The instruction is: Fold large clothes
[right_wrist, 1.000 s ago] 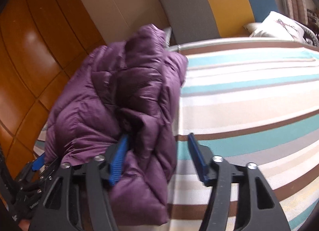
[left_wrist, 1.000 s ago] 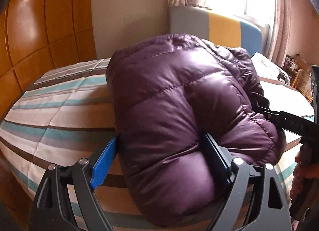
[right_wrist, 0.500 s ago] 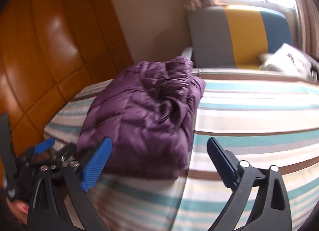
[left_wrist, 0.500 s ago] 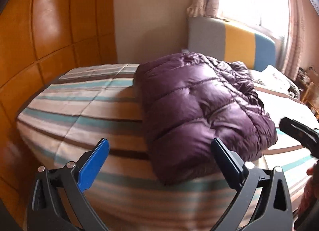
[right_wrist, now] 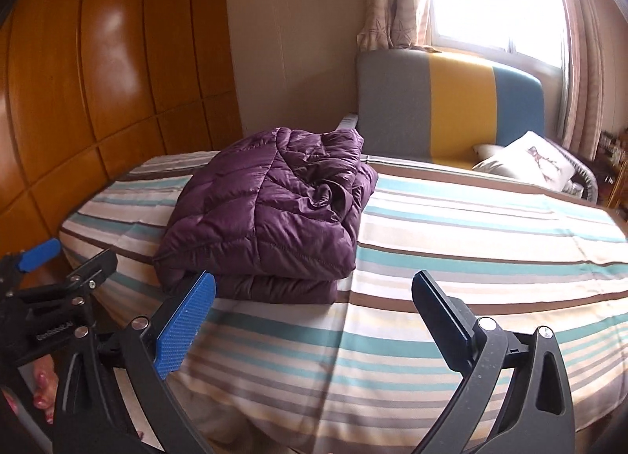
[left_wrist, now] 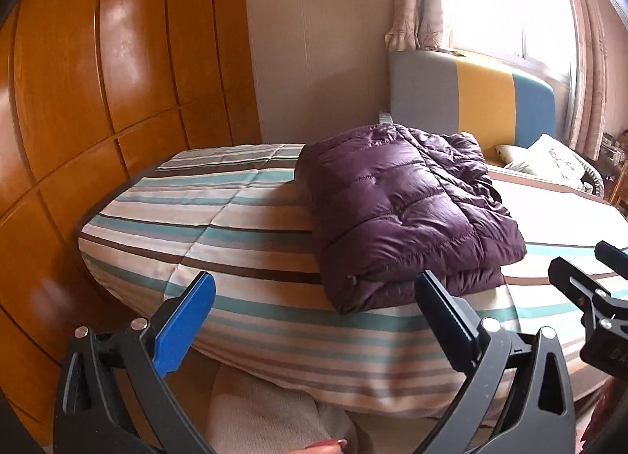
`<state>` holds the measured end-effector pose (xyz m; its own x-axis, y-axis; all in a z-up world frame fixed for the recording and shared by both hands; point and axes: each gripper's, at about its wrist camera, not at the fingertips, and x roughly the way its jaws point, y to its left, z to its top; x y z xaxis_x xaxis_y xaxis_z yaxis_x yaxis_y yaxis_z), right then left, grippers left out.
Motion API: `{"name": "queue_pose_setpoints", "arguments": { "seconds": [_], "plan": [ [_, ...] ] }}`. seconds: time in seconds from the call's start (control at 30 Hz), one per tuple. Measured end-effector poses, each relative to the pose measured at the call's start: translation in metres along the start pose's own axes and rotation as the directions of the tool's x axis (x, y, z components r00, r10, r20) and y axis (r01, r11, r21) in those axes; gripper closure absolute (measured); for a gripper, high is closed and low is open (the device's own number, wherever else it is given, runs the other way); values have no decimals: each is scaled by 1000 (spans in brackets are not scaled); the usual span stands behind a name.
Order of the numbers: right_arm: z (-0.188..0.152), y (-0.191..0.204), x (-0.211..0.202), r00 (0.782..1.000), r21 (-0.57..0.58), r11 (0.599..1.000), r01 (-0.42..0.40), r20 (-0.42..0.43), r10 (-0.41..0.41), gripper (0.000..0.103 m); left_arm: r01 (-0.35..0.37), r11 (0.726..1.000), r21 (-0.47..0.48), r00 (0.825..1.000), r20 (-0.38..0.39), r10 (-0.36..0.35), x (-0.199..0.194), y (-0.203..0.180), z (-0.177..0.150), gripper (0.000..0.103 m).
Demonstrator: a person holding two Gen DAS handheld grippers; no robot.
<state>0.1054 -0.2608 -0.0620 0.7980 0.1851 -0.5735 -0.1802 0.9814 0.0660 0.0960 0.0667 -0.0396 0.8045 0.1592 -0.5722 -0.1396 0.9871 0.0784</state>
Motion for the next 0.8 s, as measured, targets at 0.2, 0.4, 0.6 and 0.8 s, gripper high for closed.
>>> {"name": "queue_pose_setpoints", "arguments": {
  "seconds": [0.2,0.4,0.6,0.8],
  "plan": [
    [2,0,-4,1000,3,1000,20,8,-20,3,10,1000,-16,1000,16,-10,-8,3,-1,2],
    [2,0,-4,1000,7,1000,13,8,-13,3,16,1000,-7,999,37,-15,-14,2,-1,2],
    [2,-1,-3,1000,15,1000,4,3,-4,3,21,1000,-8,999,34,-20,-14,2,-1,2],
    [2,-3,-3,1000,24,1000,-3,-1,3,3,23,1000,-11,999,27,-23,-13,3,-2,2]
  ]
}}
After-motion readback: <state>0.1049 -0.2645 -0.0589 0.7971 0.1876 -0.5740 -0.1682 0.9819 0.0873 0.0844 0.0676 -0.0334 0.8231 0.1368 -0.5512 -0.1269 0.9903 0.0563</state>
